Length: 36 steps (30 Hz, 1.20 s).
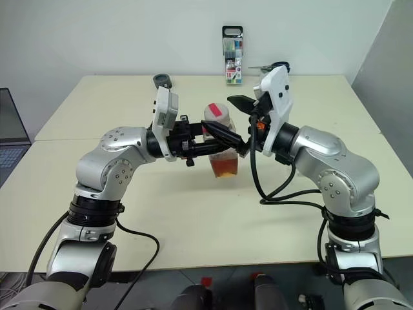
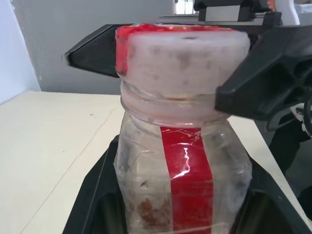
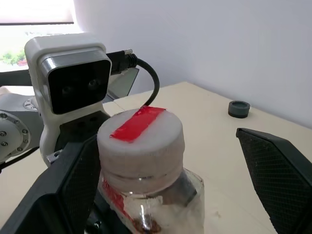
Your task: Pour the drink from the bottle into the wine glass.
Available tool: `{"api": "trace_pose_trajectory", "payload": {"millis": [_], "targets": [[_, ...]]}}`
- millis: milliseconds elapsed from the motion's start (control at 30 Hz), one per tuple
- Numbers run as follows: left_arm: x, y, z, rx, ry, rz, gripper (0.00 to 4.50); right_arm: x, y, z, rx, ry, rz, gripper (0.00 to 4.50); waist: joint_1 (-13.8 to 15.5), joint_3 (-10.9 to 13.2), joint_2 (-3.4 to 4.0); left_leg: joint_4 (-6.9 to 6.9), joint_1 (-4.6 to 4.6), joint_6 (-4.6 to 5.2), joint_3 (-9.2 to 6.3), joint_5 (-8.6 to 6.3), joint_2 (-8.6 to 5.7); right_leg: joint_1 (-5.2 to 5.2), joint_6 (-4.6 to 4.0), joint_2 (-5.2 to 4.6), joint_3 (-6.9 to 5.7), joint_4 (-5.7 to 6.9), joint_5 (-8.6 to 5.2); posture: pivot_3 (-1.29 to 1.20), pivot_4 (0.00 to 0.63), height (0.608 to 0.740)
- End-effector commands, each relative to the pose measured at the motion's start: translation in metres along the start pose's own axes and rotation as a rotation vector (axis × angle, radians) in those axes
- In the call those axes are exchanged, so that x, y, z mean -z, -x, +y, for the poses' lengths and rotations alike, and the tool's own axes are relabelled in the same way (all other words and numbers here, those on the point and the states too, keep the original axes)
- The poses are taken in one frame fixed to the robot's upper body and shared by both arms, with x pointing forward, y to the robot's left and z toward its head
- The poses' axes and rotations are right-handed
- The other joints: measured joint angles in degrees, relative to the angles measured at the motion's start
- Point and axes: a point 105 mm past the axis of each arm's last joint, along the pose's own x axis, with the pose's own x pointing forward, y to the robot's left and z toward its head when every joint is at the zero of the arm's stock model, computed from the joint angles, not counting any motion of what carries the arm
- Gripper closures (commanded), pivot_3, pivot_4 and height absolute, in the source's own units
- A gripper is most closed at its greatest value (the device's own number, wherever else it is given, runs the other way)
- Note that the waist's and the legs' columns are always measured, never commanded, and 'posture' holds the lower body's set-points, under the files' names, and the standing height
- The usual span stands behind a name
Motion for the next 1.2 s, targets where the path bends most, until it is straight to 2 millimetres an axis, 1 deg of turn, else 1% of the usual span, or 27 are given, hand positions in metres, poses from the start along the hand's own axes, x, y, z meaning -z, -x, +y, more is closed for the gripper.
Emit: {"api": "trace_pose_trajectory", "payload": {"millis": [33, 267, 533, 600, 700, 833, 1033, 1200], "targets": [[-0.017, 0.005, -0.002, 0.003, -0.073, -0.045, 2.59, -0.013, 0.015, -0.014, 0.068, 0.034, -0.037, 0.01, 0.0, 0.0, 0.0, 0.0, 0.0, 0.0, 0.0, 0.0, 0.0, 0.0, 0.0, 0.0, 0.0, 0.0, 0.0, 0.0, 0.15, 0.74], [-0.017, 0.005, 0.0, -0.006, -0.077, -0.046, 2.59, -0.009, 0.019, -0.009, 0.034, 0.033, -0.009, 0.01, 0.01, 0.0, 0.0, 0.0, 0.0, 0.0, 0.0, 0.0, 0.0, 0.01, 0.0, 0.0, -0.01, -0.01, 0.0, 0.0, 0.15, 0.74], [-0.016, 0.006, 0.0, -0.012, -0.08, -0.047, 2.59, -0.009, 0.021, -0.002, -0.014, 0.009, -0.015, 0.01, 0.01, 0.0, 0.0, 0.0, 0.0, 0.0, 0.01, 0.0, 0.0, 0.01, 0.0, 0.0, 0.01, -0.01, 0.0, 0.0, 0.15, 0.74], [-0.016, 0.006, 0.0, -0.014, -0.081, -0.047, 2.59, -0.011, 0.02, 0.003, -0.046, -0.007, -0.029, 0.01, 0.01, 0.0, 0.0, 0.0, 0.0, 0.0, 0.0, 0.0, 0.01, 0.01, 0.0, 0.0, 0.0, 0.0, 0.0, 0.0, 0.15, 0.74], [-0.017, 0.007, 0.001, -0.016, -0.081, -0.047, 2.59, -0.016, 0.018, 0.01, -0.095, -0.033, -0.055, 0.01, 0.01, 0.0, 0.0, 0.0, 0.0, 0.0, 0.0, 0.0, 0.0, 0.01, 0.0, 0.0, 0.0, -0.01, 0.0, 0.0, 0.15, 0.74], [-0.017, 0.006, 0.001, -0.015, -0.084, -0.047, 2.59, -0.017, 0.011, 0.014, -0.119, -0.037, -0.071, 0.01, 0.0, 0.0, 0.0, 0.0, 0.0, 0.0, 0.0, 0.0, 0.0, 0.02, 0.0, 0.0, 0.0, -0.01, 0.0, 0.0, 0.15, 0.74], [-0.018, 0.005, 0.002, -0.013, -0.087, -0.048, 2.59, -0.02, -0.001, 0.011, -0.109, -0.022, -0.098, 0.01, 0.0, 0.0, 0.0, 0.0, 0.0, 0.0, -0.01, 0.0, 0.01, 0.01, 0.0, 0.02, -0.01, -0.01, 0.0, 0.0, 0.15, 0.74], [-0.018, 0.005, 0.002, -0.012, -0.089, -0.045, 2.59, -0.019, -0.004, 0.012, -0.121, -0.039, -0.112, 0.01, 0.0, 0.0, 0.0, 0.0, 0.0, 0.0, 0.0, 0.0, 0.0, 0.01, 0.0, 0.01, 0.0, -0.01, 0.0, 0.0, 0.15, 0.74]]}}
